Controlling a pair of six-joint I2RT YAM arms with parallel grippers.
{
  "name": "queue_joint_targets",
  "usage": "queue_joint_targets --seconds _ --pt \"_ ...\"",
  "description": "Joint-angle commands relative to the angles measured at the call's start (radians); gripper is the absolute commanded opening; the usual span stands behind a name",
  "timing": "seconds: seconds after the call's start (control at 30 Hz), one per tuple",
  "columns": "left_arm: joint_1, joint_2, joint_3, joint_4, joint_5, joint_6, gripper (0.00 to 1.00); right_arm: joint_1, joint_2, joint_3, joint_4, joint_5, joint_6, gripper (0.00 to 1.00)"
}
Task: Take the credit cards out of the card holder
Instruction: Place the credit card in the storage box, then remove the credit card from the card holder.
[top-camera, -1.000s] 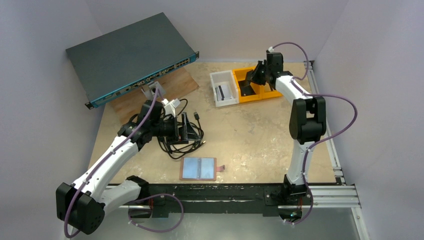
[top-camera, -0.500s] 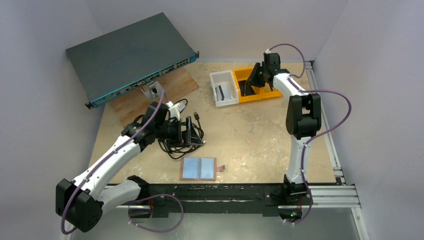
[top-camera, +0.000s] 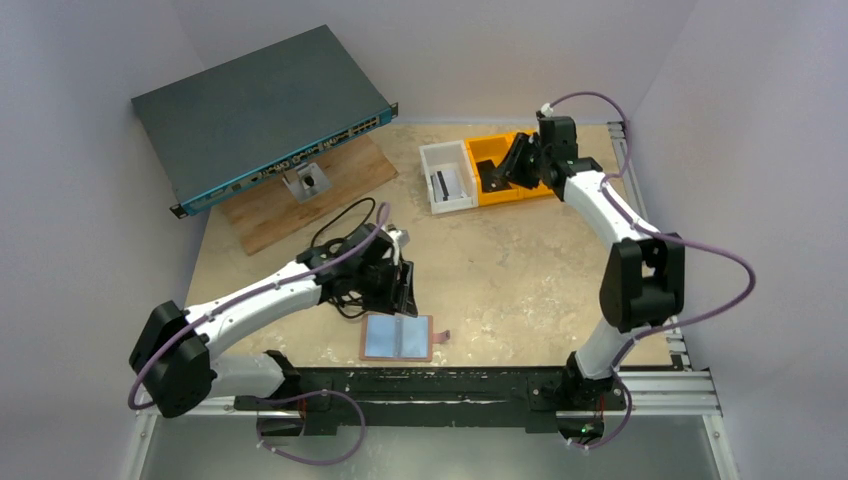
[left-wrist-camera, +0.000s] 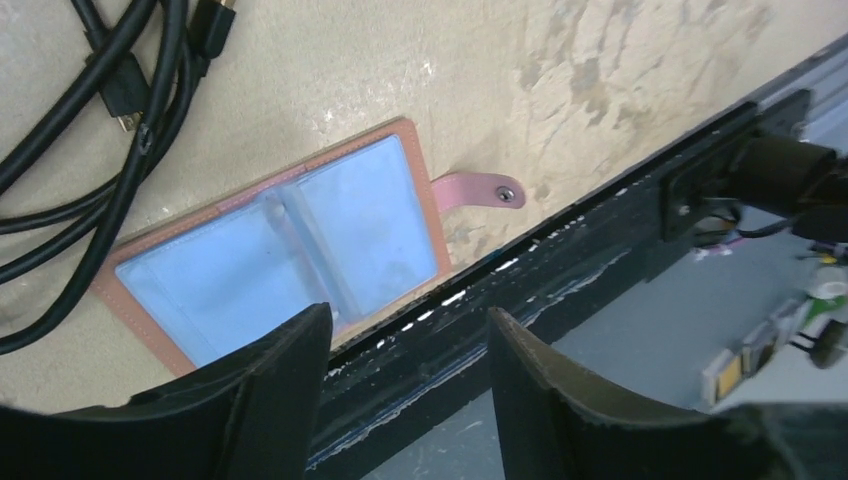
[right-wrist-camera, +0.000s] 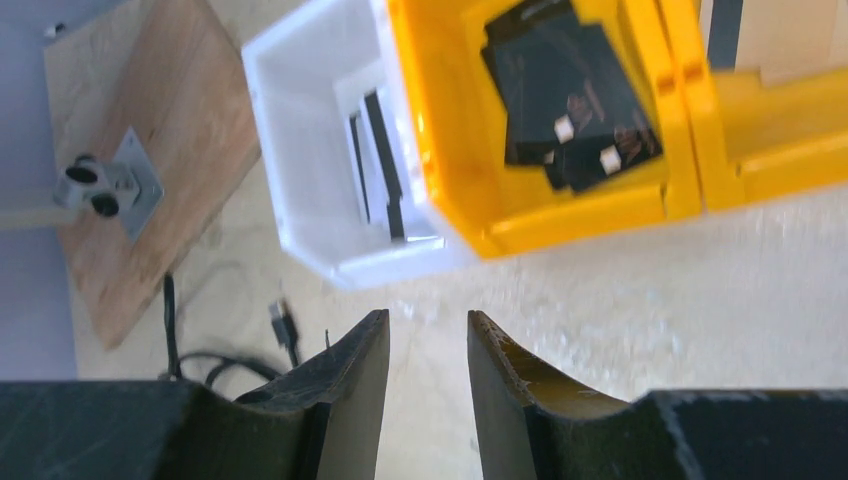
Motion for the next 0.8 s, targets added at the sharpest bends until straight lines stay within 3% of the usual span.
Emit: queue_joint_targets --seconds 0.0,0.33,0.77 --pt "-0.133 0.086 0.097 -0.026 -0.197 0.003 0.53 0.027 -0.156 -0.172 0.055 0.009 0.022 0.35" --pt "-0.348 0.355 0.238 -0.108 -0.415 -0.02 0.53 0.105 -0.387 -0.457 0.085 -0.007 0.035 0.36" --pt "-0.379 0.413 0.163 -0.078 -0.431 -0.061 0.54 0.137 -0.44 -0.572 0.097 -0.015 0.036 0.35"
